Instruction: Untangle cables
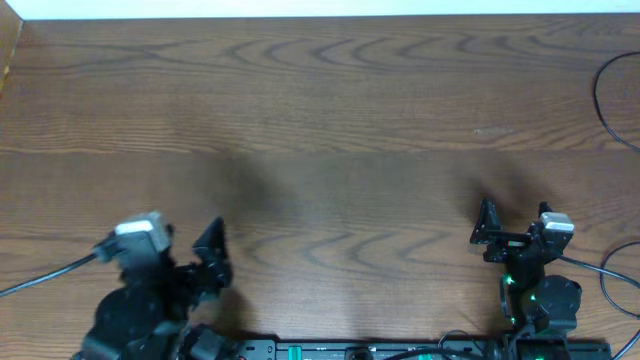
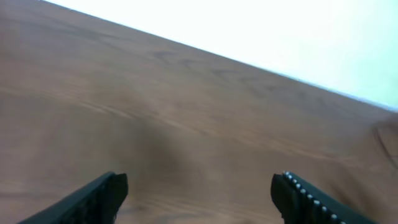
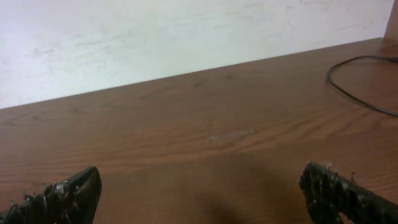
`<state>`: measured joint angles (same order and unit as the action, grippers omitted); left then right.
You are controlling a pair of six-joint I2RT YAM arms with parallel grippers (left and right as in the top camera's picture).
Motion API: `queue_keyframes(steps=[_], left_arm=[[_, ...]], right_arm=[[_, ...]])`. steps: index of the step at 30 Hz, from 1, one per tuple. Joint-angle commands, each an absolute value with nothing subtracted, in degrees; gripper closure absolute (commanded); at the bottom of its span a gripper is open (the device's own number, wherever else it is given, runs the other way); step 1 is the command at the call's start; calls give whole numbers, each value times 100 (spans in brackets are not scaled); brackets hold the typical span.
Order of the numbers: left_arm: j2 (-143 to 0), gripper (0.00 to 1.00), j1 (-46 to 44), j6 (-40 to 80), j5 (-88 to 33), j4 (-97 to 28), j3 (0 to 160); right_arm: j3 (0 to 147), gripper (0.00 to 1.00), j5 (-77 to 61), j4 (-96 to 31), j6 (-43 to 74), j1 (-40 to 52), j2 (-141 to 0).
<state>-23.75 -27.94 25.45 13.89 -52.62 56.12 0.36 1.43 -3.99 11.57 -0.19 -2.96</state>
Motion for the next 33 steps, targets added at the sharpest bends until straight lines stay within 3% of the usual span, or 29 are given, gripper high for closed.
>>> queue_keyframes(steps=[1, 6, 22, 33], left_arm=[[-2346, 3, -2794, 2294, 725, -5199, 5312], [-2346, 2, -2794, 2287, 703, -4707, 4858], [-2427, 2, -2797, 1734, -97, -19, 1916], [-1994, 2, -1400, 1717, -543, 1033, 978]], right_arm=[[32, 1, 110, -425, 1194, -34, -292], [32, 1, 110, -425, 1194, -34, -292], [32, 1, 110, -425, 1194, -34, -292], [32, 1, 110, -425, 1194, -34, -292]])
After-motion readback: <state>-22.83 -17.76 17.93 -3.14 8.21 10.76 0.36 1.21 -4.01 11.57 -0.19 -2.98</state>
